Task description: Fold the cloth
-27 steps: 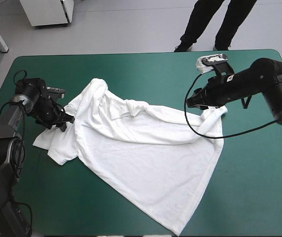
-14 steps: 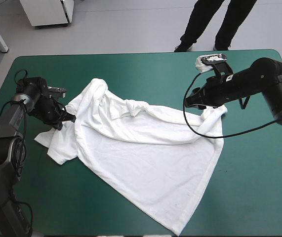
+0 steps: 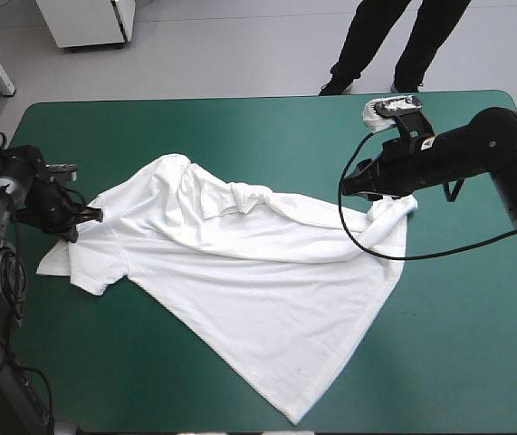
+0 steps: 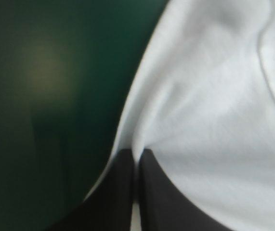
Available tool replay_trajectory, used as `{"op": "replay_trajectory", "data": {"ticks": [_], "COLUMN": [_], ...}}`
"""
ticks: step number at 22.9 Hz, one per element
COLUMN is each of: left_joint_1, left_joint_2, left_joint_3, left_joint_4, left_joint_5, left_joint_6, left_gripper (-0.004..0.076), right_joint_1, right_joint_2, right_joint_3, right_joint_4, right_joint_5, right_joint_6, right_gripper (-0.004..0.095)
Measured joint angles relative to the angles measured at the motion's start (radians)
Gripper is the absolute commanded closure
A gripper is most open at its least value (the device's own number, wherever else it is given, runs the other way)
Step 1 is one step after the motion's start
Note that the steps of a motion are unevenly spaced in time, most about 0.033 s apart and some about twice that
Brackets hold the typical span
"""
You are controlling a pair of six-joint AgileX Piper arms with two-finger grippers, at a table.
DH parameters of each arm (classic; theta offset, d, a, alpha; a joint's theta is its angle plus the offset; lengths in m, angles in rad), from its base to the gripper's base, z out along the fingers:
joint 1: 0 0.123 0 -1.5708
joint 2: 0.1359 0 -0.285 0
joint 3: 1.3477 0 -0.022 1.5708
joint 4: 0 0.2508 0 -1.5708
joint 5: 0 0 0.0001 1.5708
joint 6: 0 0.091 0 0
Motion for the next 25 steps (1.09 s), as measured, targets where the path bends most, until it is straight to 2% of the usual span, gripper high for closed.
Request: {"op": "replay_trajectory", "data": {"ticks": [5, 10, 15, 17, 19, 21, 23, 25], "left_joint_1": [0.113, 0.232, 0.249, 0.249, 0.249, 0.249, 0.249, 0.249], "left_joint_2": [0.033, 0.039, 0.051, 0.051, 0.051, 0.051, 0.051, 0.051], "left_joint_3": [-0.119, -0.372, -0.402, -0.402, -0.402, -0.402, -0.402, -0.403], "left_joint_4": [0.04, -0.074, -0.141, -0.159, -0.17, -0.178, -0.205, -0.238], "left_joint_5": [0.001, 0.0, 0.016, 0.028, 0.048, 0.078, 0.1, 0.106], "left_joint_6": [-0.005, 0.014, 0.04, 0.051, 0.071, 0.089, 0.11, 0.118], "left_gripper": [0.0746, 0.0746, 0.073, 0.0681, 0.0582, 0.0377, 0.0248, 0.0237], "right_joint_1": [0.0, 0.047, 0.096, 0.098, 0.099, 0.101, 0.11, 0.119], "right_joint_2": [0.0, 0.0, 0.0, 0.0, 0.0, 0.0, 0.0, 0.0], "right_joint_3": [0.0, 0.0, 0.0, 0.0, 0.0, 0.0, 0.0, 0.0], "right_joint_4": [0.038, 0.054, 0.055, 0.055, 0.055, 0.059, 0.057, 0.047], "right_joint_5": [-0.001, -0.012, -0.015, -0.015, -0.013, -0.011, -0.008, -0.007], "right_joint_6": [0.0, 0.001, -0.001, -0.001, -0.001, -0.001, -0.001, -0.005], "right_gripper": [0.0511, 0.0516, 0.0516, 0.0516, 0.0516, 0.0517, 0.0516, 0.0516]}}
